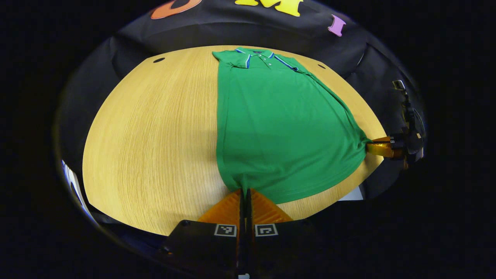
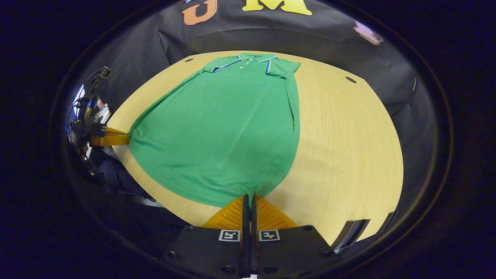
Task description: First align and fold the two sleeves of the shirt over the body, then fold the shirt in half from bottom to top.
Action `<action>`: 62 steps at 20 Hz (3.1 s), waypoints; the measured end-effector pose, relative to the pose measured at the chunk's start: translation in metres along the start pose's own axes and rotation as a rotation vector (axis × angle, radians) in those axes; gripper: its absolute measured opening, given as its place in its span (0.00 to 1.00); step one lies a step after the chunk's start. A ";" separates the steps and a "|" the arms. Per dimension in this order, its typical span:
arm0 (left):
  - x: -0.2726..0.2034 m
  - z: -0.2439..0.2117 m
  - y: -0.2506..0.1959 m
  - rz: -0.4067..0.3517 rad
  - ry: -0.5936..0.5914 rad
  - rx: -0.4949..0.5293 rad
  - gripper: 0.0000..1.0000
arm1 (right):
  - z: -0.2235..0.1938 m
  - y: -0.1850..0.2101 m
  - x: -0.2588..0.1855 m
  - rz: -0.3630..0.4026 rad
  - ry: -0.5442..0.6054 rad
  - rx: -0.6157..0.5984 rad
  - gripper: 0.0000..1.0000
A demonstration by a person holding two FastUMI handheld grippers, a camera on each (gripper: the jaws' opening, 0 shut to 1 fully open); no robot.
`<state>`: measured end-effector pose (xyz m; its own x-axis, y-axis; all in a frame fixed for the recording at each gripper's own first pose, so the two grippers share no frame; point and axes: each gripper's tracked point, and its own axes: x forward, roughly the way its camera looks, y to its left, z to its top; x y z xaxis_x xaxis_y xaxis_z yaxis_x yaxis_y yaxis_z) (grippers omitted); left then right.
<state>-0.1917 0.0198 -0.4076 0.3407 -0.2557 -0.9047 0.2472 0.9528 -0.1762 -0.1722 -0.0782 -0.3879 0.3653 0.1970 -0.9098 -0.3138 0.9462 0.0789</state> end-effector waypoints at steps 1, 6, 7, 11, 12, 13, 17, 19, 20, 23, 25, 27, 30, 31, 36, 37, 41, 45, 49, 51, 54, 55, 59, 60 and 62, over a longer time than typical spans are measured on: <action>-0.006 0.007 0.001 -0.001 -0.014 0.005 0.04 | 0.010 -0.001 -0.004 -0.001 -0.015 -0.002 0.02; -0.016 0.058 0.006 -0.005 -0.105 0.052 0.03 | 0.057 -0.016 -0.019 -0.013 -0.083 0.030 0.02; -0.018 0.067 0.007 -0.010 -0.122 0.049 0.03 | 0.067 -0.019 -0.021 -0.014 -0.097 0.042 0.02; -0.023 0.108 0.009 -0.017 -0.193 0.051 0.03 | 0.109 -0.028 -0.031 -0.028 -0.159 0.056 0.02; -0.025 0.119 0.011 -0.017 -0.210 0.053 0.03 | 0.118 -0.029 -0.033 -0.030 -0.171 0.052 0.02; -0.029 0.129 0.012 -0.016 -0.227 0.053 0.03 | 0.125 -0.029 -0.036 -0.032 -0.184 0.047 0.02; -0.039 0.173 0.019 -0.015 -0.304 0.061 0.03 | 0.159 -0.036 -0.041 -0.053 -0.220 0.040 0.03; -0.043 0.194 0.022 -0.013 -0.331 0.063 0.03 | 0.180 -0.038 -0.043 -0.052 -0.241 0.063 0.02; -0.044 0.204 0.024 -0.012 -0.344 0.066 0.03 | 0.192 -0.041 -0.046 -0.052 -0.254 0.073 0.02; -0.047 0.234 0.031 -0.011 -0.381 0.069 0.07 | 0.232 -0.053 -0.053 -0.072 -0.307 0.068 0.02; -0.049 0.254 0.033 -0.017 -0.410 0.063 0.03 | 0.258 -0.059 -0.054 -0.077 -0.336 0.073 0.03; -0.051 0.277 0.036 -0.018 -0.443 0.060 0.03 | 0.279 -0.063 -0.053 -0.080 -0.357 0.072 0.00; -0.049 0.311 0.038 -0.031 -0.485 0.047 0.03 | 0.306 -0.065 -0.048 -0.081 -0.377 0.060 0.02; -0.049 0.321 0.039 -0.042 -0.495 0.035 0.03 | 0.315 -0.065 -0.045 -0.083 -0.383 0.055 0.03; -0.043 0.377 0.053 -0.055 -0.548 -0.004 0.03 | 0.370 -0.069 -0.036 -0.100 -0.434 0.048 0.02; -0.041 0.389 0.056 -0.055 -0.560 -0.003 0.03 | 0.381 -0.071 -0.034 -0.103 -0.444 0.048 0.00; -0.030 0.433 0.066 -0.065 -0.593 -0.027 0.03 | 0.424 -0.085 -0.018 -0.111 -0.476 0.050 0.05; -0.006 0.464 0.071 -0.063 -0.610 -0.024 0.07 | 0.452 -0.104 0.014 -0.109 -0.478 0.055 0.02; 0.023 0.486 0.077 -0.039 -0.640 0.004 0.03 | 0.463 -0.117 0.056 -0.103 -0.466 0.085 0.02; 0.040 0.494 0.085 -0.002 -0.650 0.014 0.03 | 0.468 -0.122 0.076 -0.106 -0.468 0.104 0.02; 0.075 0.499 0.091 0.025 -0.632 0.021 0.03 | 0.475 -0.131 0.107 -0.132 -0.468 0.089 0.00; 0.090 0.499 0.092 0.027 -0.617 0.018 0.03 | 0.477 -0.133 0.116 -0.138 -0.472 0.081 0.00; 0.142 0.485 0.094 0.036 -0.528 -0.023 0.03 | 0.480 -0.138 0.149 -0.160 -0.465 0.053 0.00; 0.154 0.479 0.095 0.044 -0.496 -0.031 0.03 | 0.479 -0.138 0.157 -0.165 -0.458 0.053 0.00; 0.169 0.475 0.097 0.071 -0.470 -0.025 0.03 | 0.480 -0.144 0.169 -0.191 -0.450 0.060 0.00</action>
<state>0.3205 -0.0085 -0.3938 0.7308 -0.2310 -0.6423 0.1884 0.9727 -0.1354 0.3553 -0.0584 -0.3578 0.7580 0.0979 -0.6449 -0.1584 0.9867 -0.0365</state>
